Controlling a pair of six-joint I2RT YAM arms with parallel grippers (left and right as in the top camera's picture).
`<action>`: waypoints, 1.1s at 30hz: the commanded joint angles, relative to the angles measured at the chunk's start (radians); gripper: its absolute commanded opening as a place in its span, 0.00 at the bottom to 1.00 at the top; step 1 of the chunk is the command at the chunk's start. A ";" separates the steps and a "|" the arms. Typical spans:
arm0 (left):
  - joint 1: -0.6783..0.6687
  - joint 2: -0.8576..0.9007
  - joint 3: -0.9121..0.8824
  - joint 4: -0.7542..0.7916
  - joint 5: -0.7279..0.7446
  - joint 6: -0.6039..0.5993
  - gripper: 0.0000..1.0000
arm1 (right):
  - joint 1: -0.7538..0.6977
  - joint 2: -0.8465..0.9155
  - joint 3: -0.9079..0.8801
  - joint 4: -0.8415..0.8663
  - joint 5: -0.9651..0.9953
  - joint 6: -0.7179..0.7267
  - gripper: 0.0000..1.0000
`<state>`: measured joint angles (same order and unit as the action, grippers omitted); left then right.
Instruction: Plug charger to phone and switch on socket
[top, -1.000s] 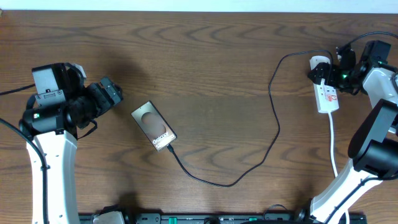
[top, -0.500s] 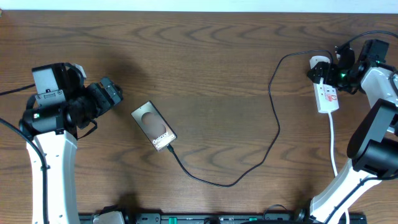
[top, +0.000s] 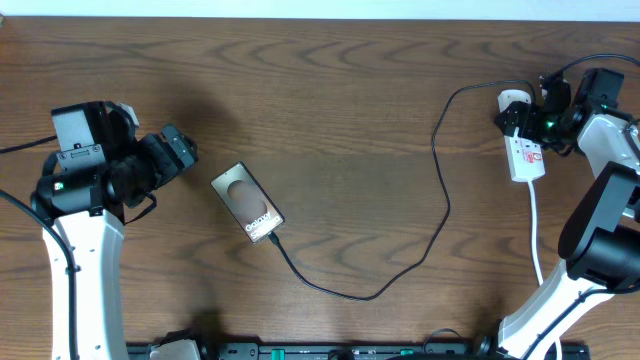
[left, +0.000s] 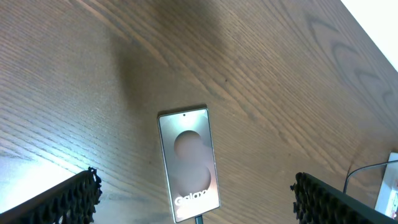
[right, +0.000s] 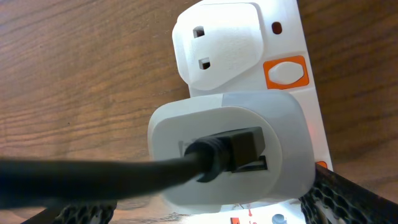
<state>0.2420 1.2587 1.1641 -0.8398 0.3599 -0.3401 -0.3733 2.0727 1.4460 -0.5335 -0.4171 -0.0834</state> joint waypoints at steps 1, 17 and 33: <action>0.003 0.004 0.005 -0.008 -0.014 0.006 0.98 | 0.061 0.053 -0.065 -0.034 -0.174 0.043 0.88; 0.003 0.004 0.005 -0.012 -0.014 0.006 0.98 | -0.005 -0.443 0.025 -0.236 0.261 0.370 0.99; 0.001 0.004 0.005 -0.013 -0.014 0.006 0.98 | -0.005 -0.502 0.025 -0.238 0.261 0.370 0.99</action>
<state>0.2420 1.2606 1.1637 -0.8497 0.3595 -0.3401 -0.3756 1.5661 1.4712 -0.7700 -0.1635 0.2775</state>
